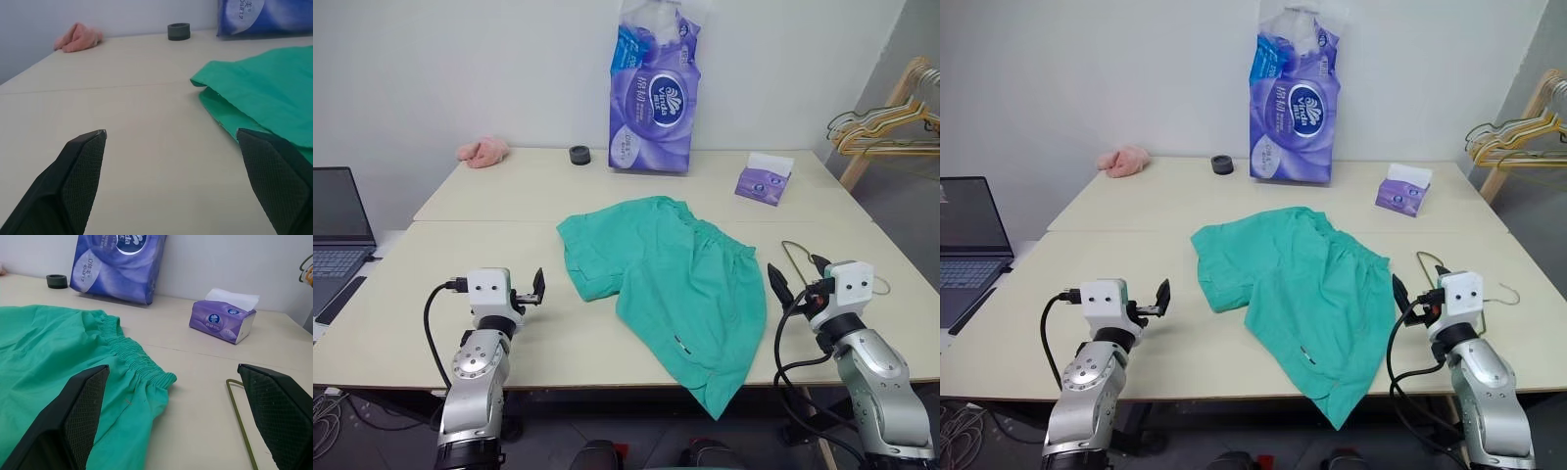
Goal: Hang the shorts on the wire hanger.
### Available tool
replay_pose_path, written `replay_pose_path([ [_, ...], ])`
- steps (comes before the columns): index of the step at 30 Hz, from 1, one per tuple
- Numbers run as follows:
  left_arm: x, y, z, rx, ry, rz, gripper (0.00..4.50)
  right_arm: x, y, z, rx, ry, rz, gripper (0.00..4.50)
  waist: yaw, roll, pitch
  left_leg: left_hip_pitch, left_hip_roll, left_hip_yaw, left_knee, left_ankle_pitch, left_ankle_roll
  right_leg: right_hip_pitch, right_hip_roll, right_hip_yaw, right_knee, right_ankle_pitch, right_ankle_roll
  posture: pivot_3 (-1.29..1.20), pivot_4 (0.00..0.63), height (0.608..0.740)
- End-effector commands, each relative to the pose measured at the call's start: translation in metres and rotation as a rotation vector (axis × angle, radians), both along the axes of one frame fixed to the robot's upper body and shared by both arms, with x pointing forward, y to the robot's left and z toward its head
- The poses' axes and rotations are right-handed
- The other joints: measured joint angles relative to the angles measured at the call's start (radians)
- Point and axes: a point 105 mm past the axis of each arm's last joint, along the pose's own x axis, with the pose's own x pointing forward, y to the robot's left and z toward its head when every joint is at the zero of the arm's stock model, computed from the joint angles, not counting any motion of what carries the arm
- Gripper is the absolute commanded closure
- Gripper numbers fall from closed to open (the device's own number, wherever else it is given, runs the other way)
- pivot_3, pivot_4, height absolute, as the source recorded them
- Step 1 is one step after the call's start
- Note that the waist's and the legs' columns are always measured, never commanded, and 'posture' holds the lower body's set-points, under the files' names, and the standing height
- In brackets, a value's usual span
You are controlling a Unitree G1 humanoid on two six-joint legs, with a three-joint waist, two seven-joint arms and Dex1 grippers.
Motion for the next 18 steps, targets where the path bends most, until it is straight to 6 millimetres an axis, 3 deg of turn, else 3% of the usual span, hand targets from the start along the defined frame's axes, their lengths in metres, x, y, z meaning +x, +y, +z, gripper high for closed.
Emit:
replay_pose_path([
  [1, 0.004, -0.004, 0.016, 0.011, -0.051, -0.036, 0.00, 0.000, -0.001, 0.011, -0.021, -0.052, 0.004, 0.02, 0.000, 0.000, 0.000, 0.000, 0.000, 0.000, 0.000, 0.000, 0.000, 0.000, 0.000, 0.000, 0.000, 0.000, 0.000, 0.09, 0.000, 0.740],
  [8, -0.005, -0.061, 0.020, -0.074, -0.026, -0.395, 0.00, -0.007, 0.002, 0.011, -0.042, -0.036, 0.071, 0.02, -0.002, 0.000, 0.000, 0.000, 0.000, 0.001, 0.000, 0.000, 0.000, 0.000, 0.000, 0.000, 0.000, -0.001, 0.001, 0.05, 0.004, 0.740],
  [10, -0.009, -0.091, 0.021, -0.088, 0.014, -0.571, 0.00, -0.014, 0.008, 0.013, -0.062, -0.025, 0.145, 0.02, -0.003, 0.000, 0.000, 0.000, 0.000, 0.001, 0.000, 0.000, 0.000, 0.000, 0.000, 0.000, 0.000, -0.001, 0.001, 0.03, 0.006, 0.740],
  [12, -0.018, -0.121, 0.022, -0.060, 0.061, -0.778, 0.00, -0.025, 0.017, 0.013, -0.079, 0.009, 0.241, 0.02, -0.006, 0.001, 0.000, 0.000, 0.000, 0.001, 0.000, 0.000, 0.000, 0.000, 0.000, 0.000, 0.000, -0.001, 0.001, 0.01, 0.009, 0.740],
  [14, -0.026, -0.137, 0.020, -0.021, 0.106, -0.920, 0.00, -0.034, 0.025, 0.012, -0.096, 0.045, 0.313, 0.02, -0.013, 0.001, 0.000, 0.000, -0.001, 0.001, 0.000, 0.000, 0.000, 0.000, 0.001, 0.000, 0.000, -0.002, 0.001, -0.04, 0.013, 0.740],
  [15, -0.034, -0.154, 0.018, -0.002, 0.145, -1.055, 0.00, -0.046, 0.031, 0.009, -0.103, 0.100, 0.391, 0.02, -0.019, 0.001, 0.000, 0.000, 0.000, 0.002, 0.000, 0.000, 0.000, 0.000, 0.002, 0.000, 0.000, -0.002, 0.001, -0.05, 0.015, 0.740],
  [18, -0.050, -0.179, 0.015, 0.009, 0.236, -1.294, 0.00, -0.072, 0.041, 0.001, -0.120, 0.224, 0.533, 0.02, -0.028, 0.004, 0.000, 0.000, -0.001, 0.002, 0.000, -0.001, 0.002, 0.000, 0.002, 0.000, 0.000, -0.005, -0.001, -0.10, 0.019, 0.740],
])
